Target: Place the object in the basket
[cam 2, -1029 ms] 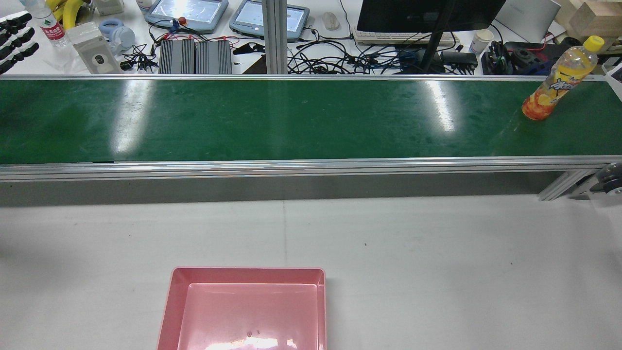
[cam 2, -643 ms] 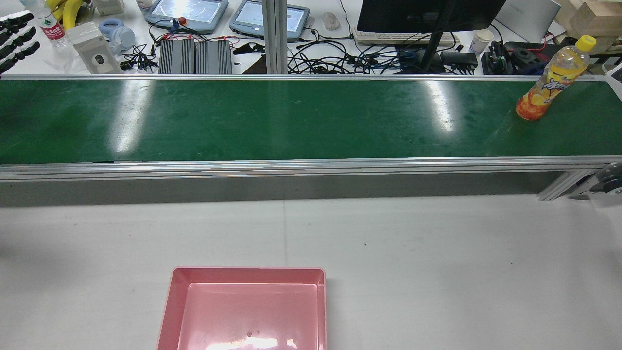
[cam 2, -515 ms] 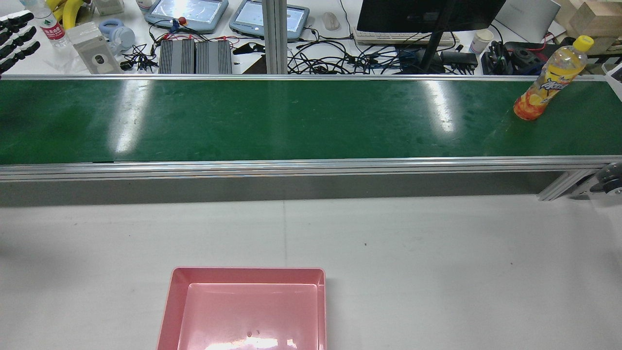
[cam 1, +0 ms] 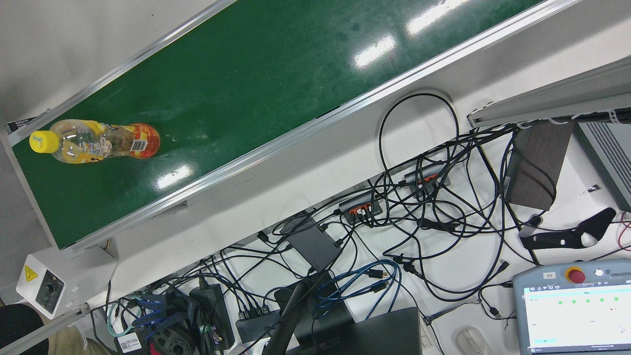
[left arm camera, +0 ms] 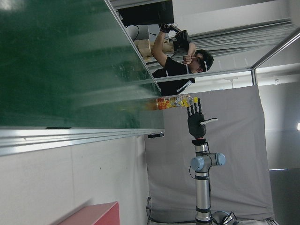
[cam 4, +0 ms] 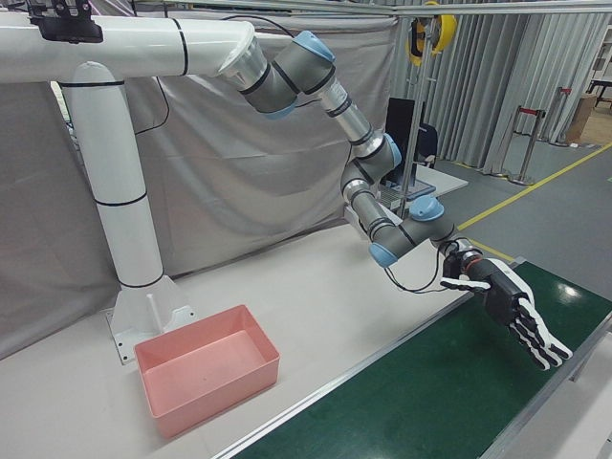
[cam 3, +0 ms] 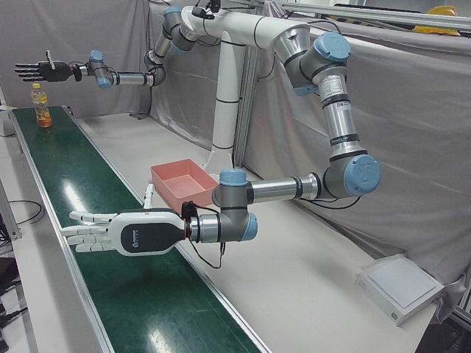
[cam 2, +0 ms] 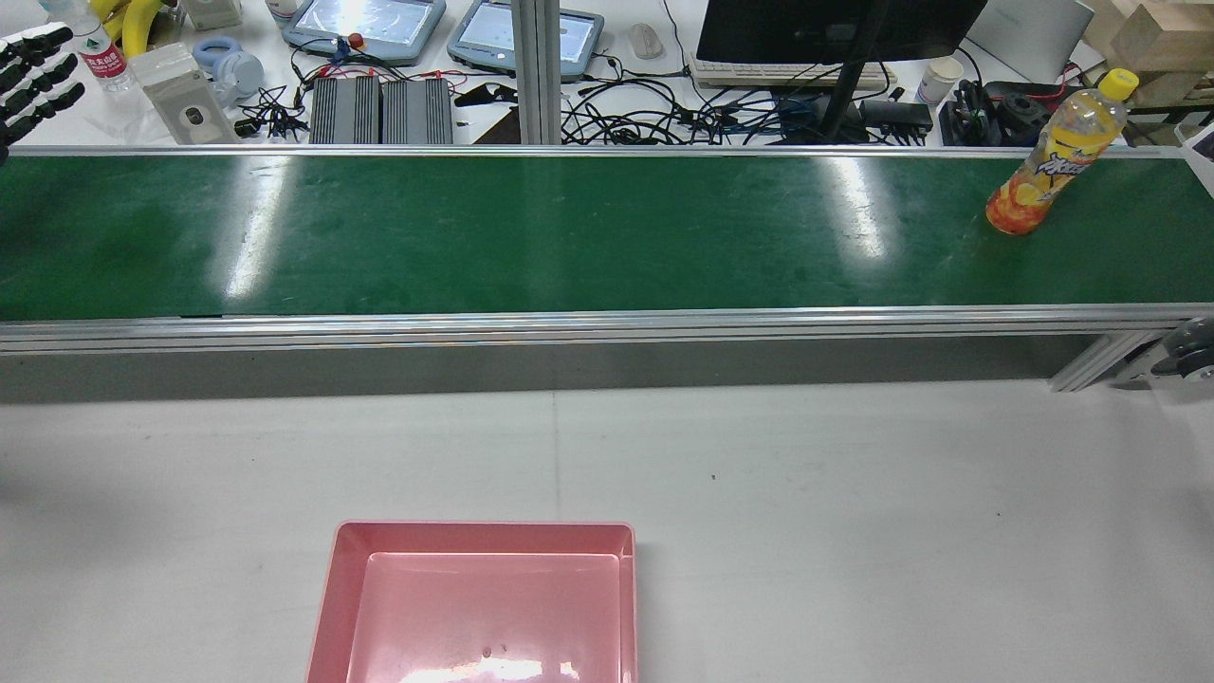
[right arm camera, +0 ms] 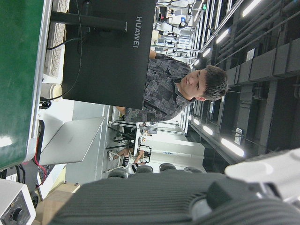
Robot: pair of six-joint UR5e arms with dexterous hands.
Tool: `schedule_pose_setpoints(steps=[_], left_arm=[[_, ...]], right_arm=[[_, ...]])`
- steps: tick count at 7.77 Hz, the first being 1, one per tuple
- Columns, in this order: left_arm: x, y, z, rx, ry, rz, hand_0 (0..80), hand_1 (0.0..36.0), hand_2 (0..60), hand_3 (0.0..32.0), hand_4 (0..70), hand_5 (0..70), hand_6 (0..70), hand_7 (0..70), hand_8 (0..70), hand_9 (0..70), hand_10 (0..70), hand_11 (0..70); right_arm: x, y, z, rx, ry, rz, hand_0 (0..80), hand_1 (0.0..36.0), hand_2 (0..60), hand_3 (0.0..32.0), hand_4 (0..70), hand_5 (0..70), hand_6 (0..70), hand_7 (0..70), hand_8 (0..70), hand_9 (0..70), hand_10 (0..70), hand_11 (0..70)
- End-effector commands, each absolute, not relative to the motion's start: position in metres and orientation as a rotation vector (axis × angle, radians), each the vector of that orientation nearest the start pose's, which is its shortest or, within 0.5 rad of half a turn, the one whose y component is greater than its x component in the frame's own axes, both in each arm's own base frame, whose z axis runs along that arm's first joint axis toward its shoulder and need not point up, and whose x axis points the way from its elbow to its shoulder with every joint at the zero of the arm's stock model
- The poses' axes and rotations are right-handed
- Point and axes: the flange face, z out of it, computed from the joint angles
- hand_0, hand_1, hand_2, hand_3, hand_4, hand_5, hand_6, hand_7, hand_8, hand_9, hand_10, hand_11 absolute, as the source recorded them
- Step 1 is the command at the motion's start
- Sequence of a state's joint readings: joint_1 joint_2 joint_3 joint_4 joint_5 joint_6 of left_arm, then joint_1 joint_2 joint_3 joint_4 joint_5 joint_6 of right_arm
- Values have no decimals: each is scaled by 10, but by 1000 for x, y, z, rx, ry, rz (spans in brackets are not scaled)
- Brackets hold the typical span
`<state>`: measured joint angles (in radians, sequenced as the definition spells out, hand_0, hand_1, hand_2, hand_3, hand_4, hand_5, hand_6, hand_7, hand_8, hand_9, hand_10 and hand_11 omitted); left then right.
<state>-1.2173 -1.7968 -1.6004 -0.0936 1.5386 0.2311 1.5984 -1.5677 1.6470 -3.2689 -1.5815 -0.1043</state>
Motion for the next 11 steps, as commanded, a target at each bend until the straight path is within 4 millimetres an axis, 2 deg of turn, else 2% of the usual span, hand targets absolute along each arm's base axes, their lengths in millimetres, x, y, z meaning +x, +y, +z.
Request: schedule_pose_setpoints(steps=[1,11], left_arm=[[82,-612,536,-121,2348,-1583,551,29,0,10,97,132,0,0,31,31,33,61],[86,-611,538,-126,2341,-1585,552,26,0,10,97,133,0,0,32,32,33,60]], right_arm=[[146,-483,661,-133,2208,-2318,0,0,0,0,0,0,0,0,0,0,0,0],[146,-483,661,-133,2208,-2318,0,0,0,0,0,0,0,0,0,0,0,0]])
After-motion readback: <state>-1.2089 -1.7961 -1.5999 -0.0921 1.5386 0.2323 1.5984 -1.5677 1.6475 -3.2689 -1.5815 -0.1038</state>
